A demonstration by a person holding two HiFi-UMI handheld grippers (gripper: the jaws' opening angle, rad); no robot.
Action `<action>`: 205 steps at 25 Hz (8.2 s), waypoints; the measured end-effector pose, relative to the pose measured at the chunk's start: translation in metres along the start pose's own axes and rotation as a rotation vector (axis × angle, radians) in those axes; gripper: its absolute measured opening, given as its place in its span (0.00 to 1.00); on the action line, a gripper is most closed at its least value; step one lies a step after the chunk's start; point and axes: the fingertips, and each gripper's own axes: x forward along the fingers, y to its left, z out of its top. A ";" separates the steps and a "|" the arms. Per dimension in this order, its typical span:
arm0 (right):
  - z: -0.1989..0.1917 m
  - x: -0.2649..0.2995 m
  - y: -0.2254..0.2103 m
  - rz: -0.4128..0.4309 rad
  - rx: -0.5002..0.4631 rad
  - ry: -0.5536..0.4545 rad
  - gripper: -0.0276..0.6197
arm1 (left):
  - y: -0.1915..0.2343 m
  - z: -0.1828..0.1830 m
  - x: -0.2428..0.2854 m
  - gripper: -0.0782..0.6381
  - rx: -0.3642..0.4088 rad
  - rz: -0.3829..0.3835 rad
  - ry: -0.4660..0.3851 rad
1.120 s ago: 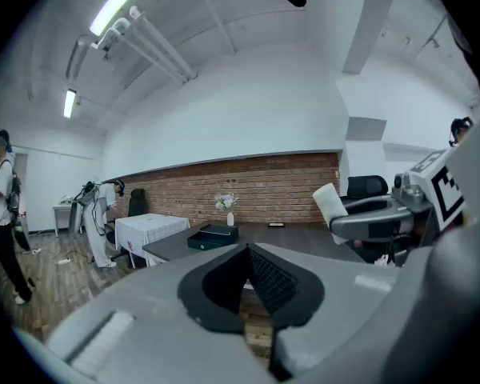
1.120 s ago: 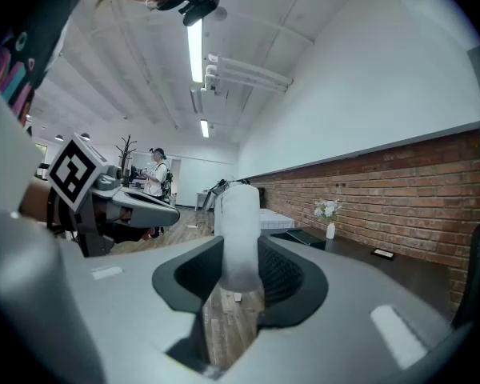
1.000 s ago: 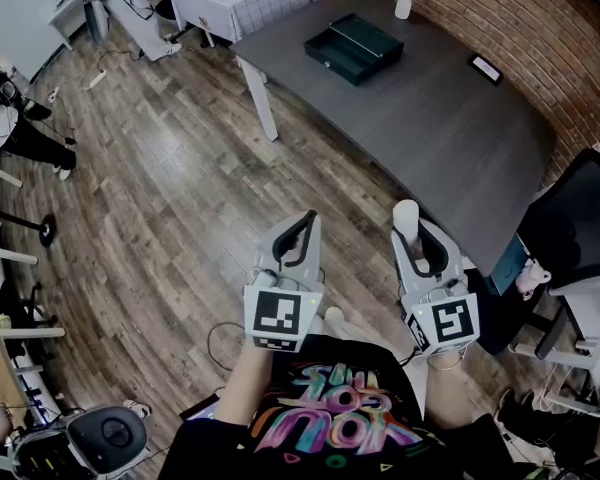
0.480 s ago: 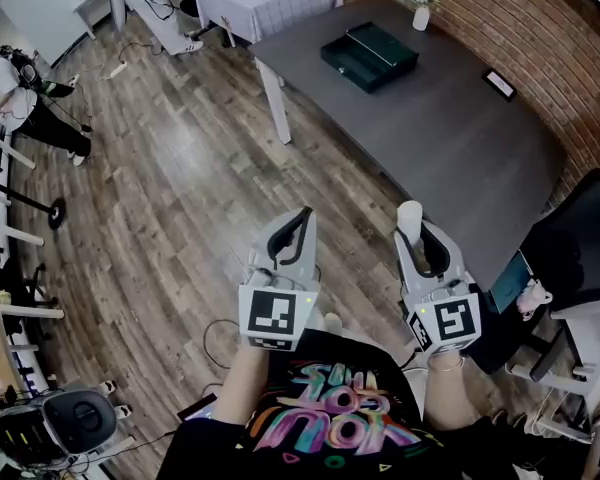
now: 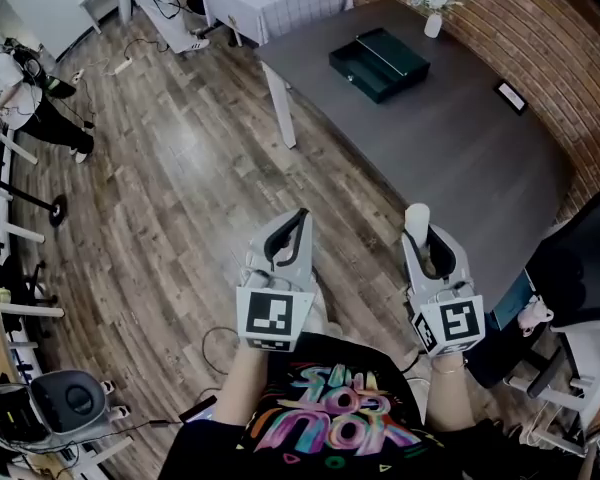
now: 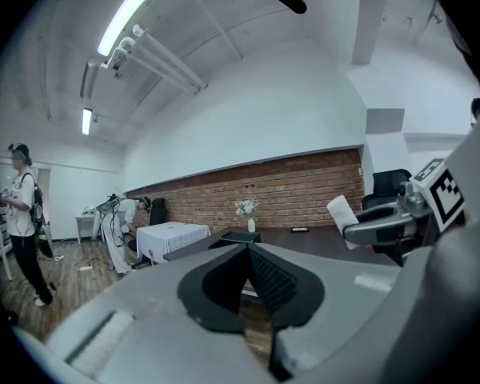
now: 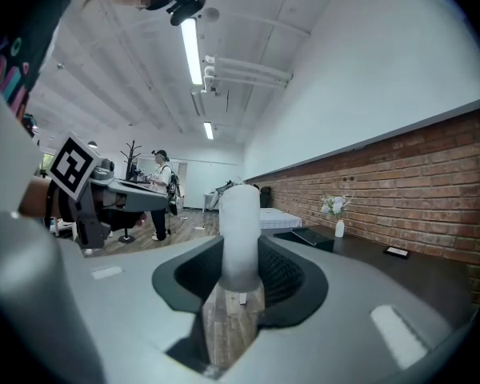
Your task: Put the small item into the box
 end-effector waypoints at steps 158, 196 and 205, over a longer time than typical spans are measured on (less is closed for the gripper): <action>-0.195 0.579 -0.265 -0.143 0.194 0.816 0.26 | 0.161 -0.006 0.688 0.11 0.157 -0.848 0.182; -0.196 0.565 -0.260 -0.202 0.287 0.893 0.35 | 0.175 0.010 0.682 0.11 0.181 -0.845 0.139; -0.171 0.562 -0.267 -0.270 0.286 0.825 0.35 | 0.175 0.024 0.683 0.11 0.195 -0.848 0.112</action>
